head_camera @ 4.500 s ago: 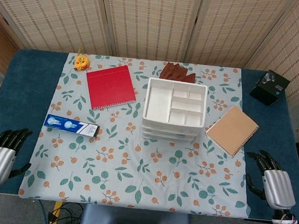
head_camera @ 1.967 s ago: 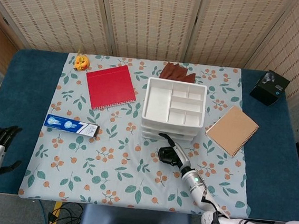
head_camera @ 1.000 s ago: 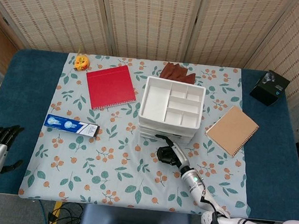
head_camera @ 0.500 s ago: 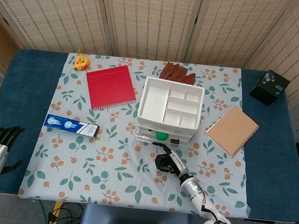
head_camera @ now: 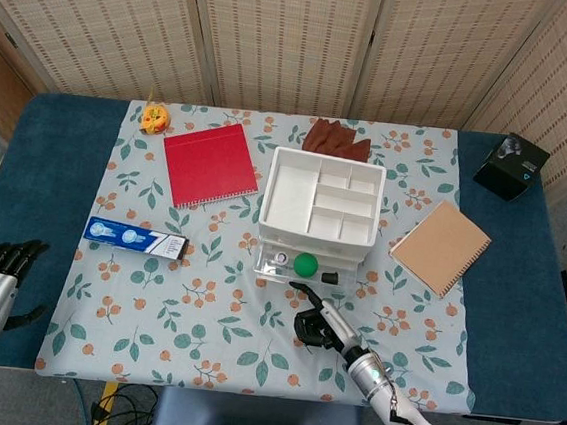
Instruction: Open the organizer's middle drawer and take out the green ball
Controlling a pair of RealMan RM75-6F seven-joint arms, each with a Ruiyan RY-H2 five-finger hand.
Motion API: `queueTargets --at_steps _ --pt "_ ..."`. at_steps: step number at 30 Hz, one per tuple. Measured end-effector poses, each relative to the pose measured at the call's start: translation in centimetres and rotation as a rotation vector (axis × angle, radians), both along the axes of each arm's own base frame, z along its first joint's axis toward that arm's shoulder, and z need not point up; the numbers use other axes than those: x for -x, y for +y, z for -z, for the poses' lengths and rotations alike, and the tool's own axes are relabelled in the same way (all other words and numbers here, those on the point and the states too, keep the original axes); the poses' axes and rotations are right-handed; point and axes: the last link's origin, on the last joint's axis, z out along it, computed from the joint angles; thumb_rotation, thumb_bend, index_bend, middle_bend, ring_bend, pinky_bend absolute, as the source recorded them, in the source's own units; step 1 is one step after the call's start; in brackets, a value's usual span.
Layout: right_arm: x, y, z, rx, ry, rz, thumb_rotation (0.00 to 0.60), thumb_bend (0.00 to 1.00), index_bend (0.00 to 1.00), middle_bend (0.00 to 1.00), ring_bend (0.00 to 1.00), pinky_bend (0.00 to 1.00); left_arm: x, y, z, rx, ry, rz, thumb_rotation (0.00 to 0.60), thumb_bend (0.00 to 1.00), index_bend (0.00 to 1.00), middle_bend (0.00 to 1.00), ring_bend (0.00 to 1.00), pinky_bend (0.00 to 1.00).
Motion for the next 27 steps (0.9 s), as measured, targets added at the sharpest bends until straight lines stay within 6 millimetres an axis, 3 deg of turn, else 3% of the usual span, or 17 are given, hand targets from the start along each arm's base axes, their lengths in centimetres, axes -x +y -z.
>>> queueTargets --at_steps 5,12,21,27 --pt "-0.4 0.7 -0.9 0.021 0.045 -0.076 0.600 0.69 0.01 0.70 0.85 0.94 0.0 0.0 0.0 -0.001 -0.001 0.000 0.600 0.14 0.15 0.16 0.15 0.13" --pt "-1.2 1.0 -3.8 0.122 0.100 -0.187 0.600 0.69 0.01 0.71 0.85 0.94 0.0 0.0 0.0 -0.001 -0.003 0.003 0.600 0.14 0.15 0.16 0.15 0.13" --pt "0.0 -0.3 -5.5 0.176 0.212 -0.182 0.600 0.69 0.01 0.71 0.85 0.94 -0.1 0.0 0.1 0.006 -0.003 0.004 0.600 0.14 0.15 0.16 0.15 0.13" --pt "1.0 -0.6 -5.8 0.175 0.274 -0.163 0.600 0.69 0.11 0.71 0.85 0.94 -0.2 0.1 0.1 0.006 -0.002 0.008 0.600 0.14 0.15 0.16 0.15 0.13"
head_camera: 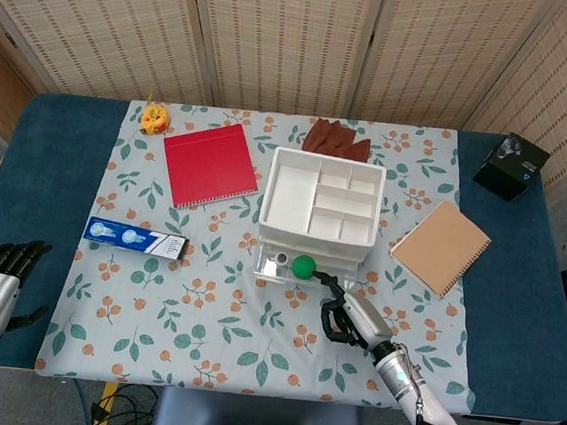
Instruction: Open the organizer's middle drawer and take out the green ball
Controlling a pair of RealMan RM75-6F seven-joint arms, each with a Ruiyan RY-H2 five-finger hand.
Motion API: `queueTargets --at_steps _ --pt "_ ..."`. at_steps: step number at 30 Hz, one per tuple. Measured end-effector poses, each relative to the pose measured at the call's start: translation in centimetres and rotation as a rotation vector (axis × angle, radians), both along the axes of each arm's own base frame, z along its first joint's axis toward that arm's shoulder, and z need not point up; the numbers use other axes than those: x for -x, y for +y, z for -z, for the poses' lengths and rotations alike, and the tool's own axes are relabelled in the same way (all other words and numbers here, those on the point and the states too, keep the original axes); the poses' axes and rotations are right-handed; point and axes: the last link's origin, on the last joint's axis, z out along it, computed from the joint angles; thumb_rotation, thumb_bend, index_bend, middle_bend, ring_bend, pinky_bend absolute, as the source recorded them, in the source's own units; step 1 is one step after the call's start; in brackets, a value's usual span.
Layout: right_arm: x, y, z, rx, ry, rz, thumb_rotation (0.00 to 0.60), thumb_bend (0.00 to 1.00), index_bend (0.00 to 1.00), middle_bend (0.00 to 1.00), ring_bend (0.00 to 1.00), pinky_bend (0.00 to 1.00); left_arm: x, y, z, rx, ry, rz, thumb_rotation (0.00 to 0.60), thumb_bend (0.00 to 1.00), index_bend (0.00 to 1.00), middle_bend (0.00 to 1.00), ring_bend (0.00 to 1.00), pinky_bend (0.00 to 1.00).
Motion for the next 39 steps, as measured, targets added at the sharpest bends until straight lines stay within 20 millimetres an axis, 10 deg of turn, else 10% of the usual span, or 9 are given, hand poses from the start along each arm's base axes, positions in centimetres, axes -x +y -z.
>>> queueTargets --at_steps 25,39 --pt "0.2 2.3 -0.3 -0.056 0.015 -0.024 0.600 0.69 0.24 0.71 0.85 0.94 -0.1 0.2 0.3 0.008 0.007 0.000 0.600 0.14 0.15 0.16 0.15 0.13" --pt "-0.4 3.3 -3.1 -0.014 0.018 -0.115 0.600 0.56 0.05 0.71 0.85 0.94 -0.2 0.2 0.3 0.008 0.003 0.005 0.600 0.14 0.15 0.16 0.15 0.13"
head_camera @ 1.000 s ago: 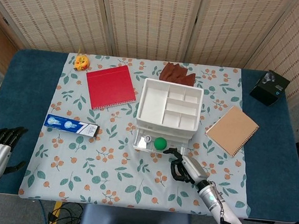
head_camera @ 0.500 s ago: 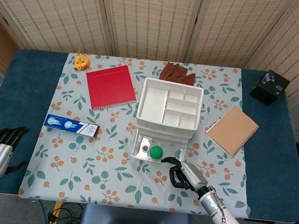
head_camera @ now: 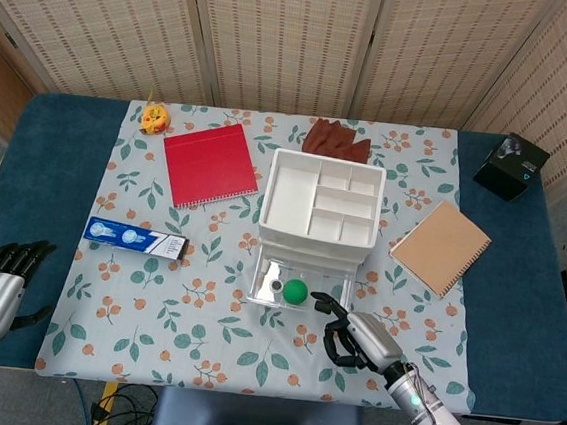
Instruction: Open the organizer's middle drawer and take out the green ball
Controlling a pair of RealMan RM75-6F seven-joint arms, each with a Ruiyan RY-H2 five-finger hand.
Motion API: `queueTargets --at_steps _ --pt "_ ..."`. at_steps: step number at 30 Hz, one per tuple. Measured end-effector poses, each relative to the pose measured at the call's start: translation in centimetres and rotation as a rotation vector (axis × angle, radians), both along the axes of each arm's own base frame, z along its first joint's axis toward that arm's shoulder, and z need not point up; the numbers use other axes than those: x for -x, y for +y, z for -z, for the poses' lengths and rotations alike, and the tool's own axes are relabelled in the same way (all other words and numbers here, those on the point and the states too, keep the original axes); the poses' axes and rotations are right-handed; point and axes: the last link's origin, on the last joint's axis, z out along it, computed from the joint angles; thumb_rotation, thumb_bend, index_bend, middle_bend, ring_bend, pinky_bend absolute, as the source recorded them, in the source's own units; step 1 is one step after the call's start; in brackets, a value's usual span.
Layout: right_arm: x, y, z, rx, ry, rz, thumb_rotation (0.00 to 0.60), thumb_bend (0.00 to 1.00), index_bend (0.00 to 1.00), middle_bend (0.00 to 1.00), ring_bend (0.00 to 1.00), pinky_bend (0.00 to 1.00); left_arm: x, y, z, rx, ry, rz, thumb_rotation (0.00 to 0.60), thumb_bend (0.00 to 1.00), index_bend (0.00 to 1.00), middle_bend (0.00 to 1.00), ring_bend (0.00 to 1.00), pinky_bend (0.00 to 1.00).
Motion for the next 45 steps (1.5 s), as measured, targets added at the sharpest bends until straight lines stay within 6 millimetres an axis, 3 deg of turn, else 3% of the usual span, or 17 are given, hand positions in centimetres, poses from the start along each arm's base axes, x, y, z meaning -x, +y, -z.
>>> queueTargets --at_steps 7,13,18,27,31,36,38,40,45 --pt "-1.4 -2.0 -2.3 0.084 0.048 -0.104 0.600 0.50 0.07 0.71 0.85 0.94 -0.1 -0.1 -0.1 -0.005 -0.004 0.005 0.600 0.14 0.15 0.16 0.15 0.13" --pt "-3.1 -4.3 -3.5 0.171 0.188 -0.255 0.600 0.39 0.24 0.75 0.88 0.95 -0.1 -0.3 -0.1 -0.008 -0.005 0.002 0.600 0.14 0.15 0.16 0.15 0.13" --pt "-4.5 -6.2 -3.9 0.226 0.344 -0.390 0.600 0.35 0.38 0.80 0.91 0.97 0.0 -0.5 -0.4 -0.017 -0.005 -0.003 0.600 0.14 0.15 0.16 0.15 0.13" --pt "-5.4 -8.4 -3.1 0.219 0.525 -0.482 0.600 0.34 0.40 0.80 0.93 0.98 0.0 -0.6 -0.4 -0.017 -0.004 -0.004 0.600 0.14 0.15 0.16 0.15 0.13" --pt "-5.9 -8.9 -2.6 0.236 0.591 -0.537 0.600 0.41 0.40 0.81 0.94 0.98 0.0 -0.5 -0.4 -0.016 -0.003 -0.003 0.600 0.14 0.15 0.16 0.15 0.13" --pt "-6.5 -9.3 -1.9 0.255 0.674 -0.604 0.600 0.63 0.34 0.82 0.95 0.98 0.1 -0.6 -0.4 -0.018 -0.004 -0.006 0.600 0.14 0.15 0.16 0.15 0.13" --pt "-6.9 -9.5 -1.6 0.261 0.708 -0.629 0.600 0.65 0.33 0.82 0.96 0.99 0.1 -0.7 -0.5 -0.019 -0.004 -0.008 0.600 0.14 0.15 0.16 0.15 0.13" --pt "-7.2 -9.6 -1.4 0.258 0.730 -0.642 0.600 0.60 0.32 0.82 0.96 0.99 0.3 -0.7 -0.5 -0.020 -0.004 -0.012 0.600 0.14 0.15 0.16 0.15 0.13" --pt "-7.4 -9.7 -0.9 0.246 0.761 -0.657 0.600 0.26 0.28 0.83 0.96 0.99 0.5 -0.8 -0.4 -0.017 -0.003 -0.019 0.600 0.14 0.15 0.16 0.15 0.13"
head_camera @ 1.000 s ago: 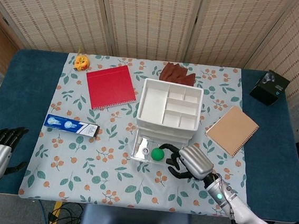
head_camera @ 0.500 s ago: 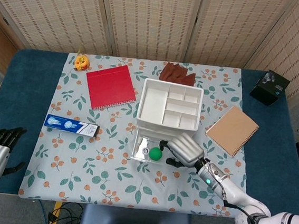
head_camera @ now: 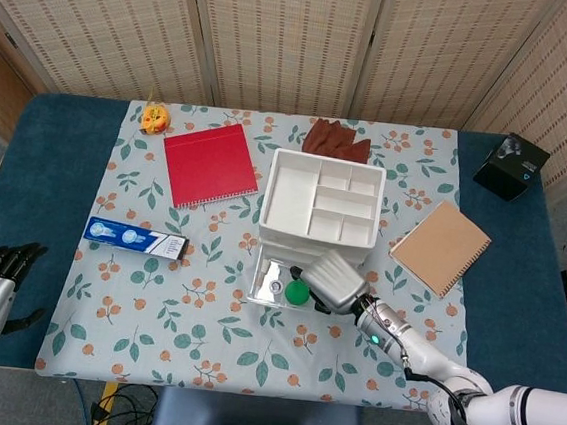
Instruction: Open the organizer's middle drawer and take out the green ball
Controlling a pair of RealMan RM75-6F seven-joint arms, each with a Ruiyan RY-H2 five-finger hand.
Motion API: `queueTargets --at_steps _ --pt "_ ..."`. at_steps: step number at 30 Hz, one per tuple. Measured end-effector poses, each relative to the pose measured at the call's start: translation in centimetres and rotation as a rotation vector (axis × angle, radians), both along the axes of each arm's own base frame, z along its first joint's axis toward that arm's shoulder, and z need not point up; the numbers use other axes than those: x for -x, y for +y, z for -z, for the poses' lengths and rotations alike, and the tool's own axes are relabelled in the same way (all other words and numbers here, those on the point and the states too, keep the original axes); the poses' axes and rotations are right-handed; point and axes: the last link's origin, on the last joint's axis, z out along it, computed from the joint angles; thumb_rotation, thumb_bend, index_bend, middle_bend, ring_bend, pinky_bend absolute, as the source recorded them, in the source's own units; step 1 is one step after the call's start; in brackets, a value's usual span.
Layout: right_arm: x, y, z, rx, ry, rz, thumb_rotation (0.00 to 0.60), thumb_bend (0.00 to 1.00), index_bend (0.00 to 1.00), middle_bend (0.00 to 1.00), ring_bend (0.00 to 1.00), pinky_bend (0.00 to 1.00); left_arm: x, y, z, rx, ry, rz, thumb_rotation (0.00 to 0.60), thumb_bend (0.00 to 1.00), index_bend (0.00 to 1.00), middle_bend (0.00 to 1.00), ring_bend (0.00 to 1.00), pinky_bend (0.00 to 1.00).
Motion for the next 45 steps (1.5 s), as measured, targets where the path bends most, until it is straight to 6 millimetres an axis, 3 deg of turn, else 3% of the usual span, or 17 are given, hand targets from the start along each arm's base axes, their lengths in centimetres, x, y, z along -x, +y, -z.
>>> queueTargets --at_steps 11,23,28,36,45 --pt "-0.3 -0.4 2.2 -0.008 0.025 -0.010 0.600 0.16 0.28 0.83 0.97 1.00 0.1 -0.1 -0.1 -0.002 0.000 -0.004 0.600 0.14 0.15 0.16 0.15 0.13" --pt "-0.5 -1.0 3.5 -0.015 0.045 -0.009 0.600 0.18 0.28 0.83 0.97 1.00 0.4 -0.3 -0.2 -0.010 -0.001 -0.011 0.600 0.14 0.15 0.16 0.15 0.13" --pt "-0.3 -1.2 3.7 -0.014 0.059 -0.002 0.600 0.22 0.36 0.84 0.98 1.00 0.5 -0.3 -0.2 -0.011 -0.003 -0.014 0.600 0.14 0.15 0.16 0.15 0.13" --pt "-0.3 -1.1 3.0 0.019 0.029 0.004 0.600 0.28 0.48 0.85 0.99 1.00 0.5 -0.2 -0.2 -0.010 -0.008 -0.006 0.600 0.14 0.15 0.16 0.15 0.13" --pt "0.0 -0.2 0.2 0.100 -0.070 -0.002 0.600 0.28 0.51 0.86 0.99 1.00 0.2 -0.1 -0.2 -0.014 -0.014 0.009 0.600 0.14 0.15 0.16 0.15 0.13"
